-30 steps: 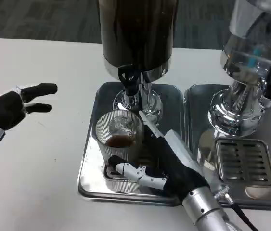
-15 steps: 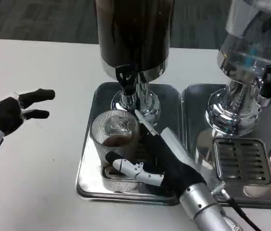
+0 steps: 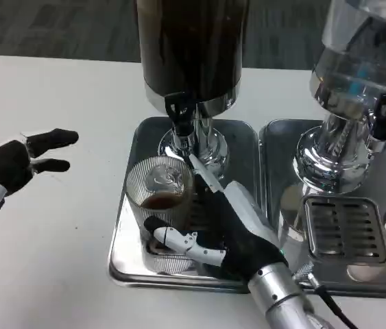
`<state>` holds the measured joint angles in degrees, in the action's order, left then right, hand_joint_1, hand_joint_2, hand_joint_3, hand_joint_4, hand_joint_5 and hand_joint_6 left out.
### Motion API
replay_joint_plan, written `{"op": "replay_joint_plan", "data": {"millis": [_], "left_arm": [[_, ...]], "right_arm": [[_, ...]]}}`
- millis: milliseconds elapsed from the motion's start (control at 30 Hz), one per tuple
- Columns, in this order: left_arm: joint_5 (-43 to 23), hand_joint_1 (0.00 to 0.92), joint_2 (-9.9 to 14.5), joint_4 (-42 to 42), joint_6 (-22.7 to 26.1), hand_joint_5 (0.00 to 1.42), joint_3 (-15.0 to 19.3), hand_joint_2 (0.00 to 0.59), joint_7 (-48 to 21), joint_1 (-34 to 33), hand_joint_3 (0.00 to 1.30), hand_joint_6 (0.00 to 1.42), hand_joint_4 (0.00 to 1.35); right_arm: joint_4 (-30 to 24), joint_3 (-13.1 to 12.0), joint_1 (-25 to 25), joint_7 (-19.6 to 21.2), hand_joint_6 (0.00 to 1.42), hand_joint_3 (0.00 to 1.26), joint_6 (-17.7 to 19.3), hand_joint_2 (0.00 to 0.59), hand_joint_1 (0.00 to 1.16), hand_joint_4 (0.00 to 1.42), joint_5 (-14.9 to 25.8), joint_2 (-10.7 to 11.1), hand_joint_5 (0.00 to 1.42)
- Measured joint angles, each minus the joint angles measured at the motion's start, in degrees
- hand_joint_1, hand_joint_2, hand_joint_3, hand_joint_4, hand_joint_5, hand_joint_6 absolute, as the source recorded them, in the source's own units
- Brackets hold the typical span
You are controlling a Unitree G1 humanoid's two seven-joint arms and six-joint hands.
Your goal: Grasp the cup under the faucet to collect the drink, then remove the cup.
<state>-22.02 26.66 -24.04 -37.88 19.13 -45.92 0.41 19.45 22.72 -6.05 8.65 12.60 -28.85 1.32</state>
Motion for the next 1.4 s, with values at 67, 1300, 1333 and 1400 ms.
{"op": "replay_joint_plan", "data": {"millis": [67,1300,1333,1400], "left_arm": [[0.0,0.0,0.0,0.0,0.0,0.16,0.0,0.185,0.0,0.2,0.37,0.34,0.24],[0.3,0.0,0.5,0.0,-0.1,0.18,0.0,0.191,0.3,1.0,0.39,0.42,0.26],[0.3,0.0,0.5,0.0,-0.1,0.18,0.0,0.191,0.3,1.2,0.39,0.42,0.26],[0.3,0.0,0.5,0.0,-0.1,0.18,0.0,0.191,0.3,1.4,0.39,0.42,0.26]], "right_arm": [[0.0,0.3,0.0,0.9,0.15,0.0,-0.3,0.204,0.45,0.0,-0.8,-0.5,0.05],[-0.9,2.5,1.3,12.1,0.63,0.2,-3.0,0.217,0.49,0.28,-7.1,-1.3,0.43],[-0.9,2.4,1.5,12.5,0.65,0.21,-3.0,0.217,0.49,0.29,-7.1,-1.3,0.44],[-1.1,2.3,1.9,13.4,0.67,0.22,-3.0,0.217,0.49,0.3,-7.1,-1.3,0.46]]}}
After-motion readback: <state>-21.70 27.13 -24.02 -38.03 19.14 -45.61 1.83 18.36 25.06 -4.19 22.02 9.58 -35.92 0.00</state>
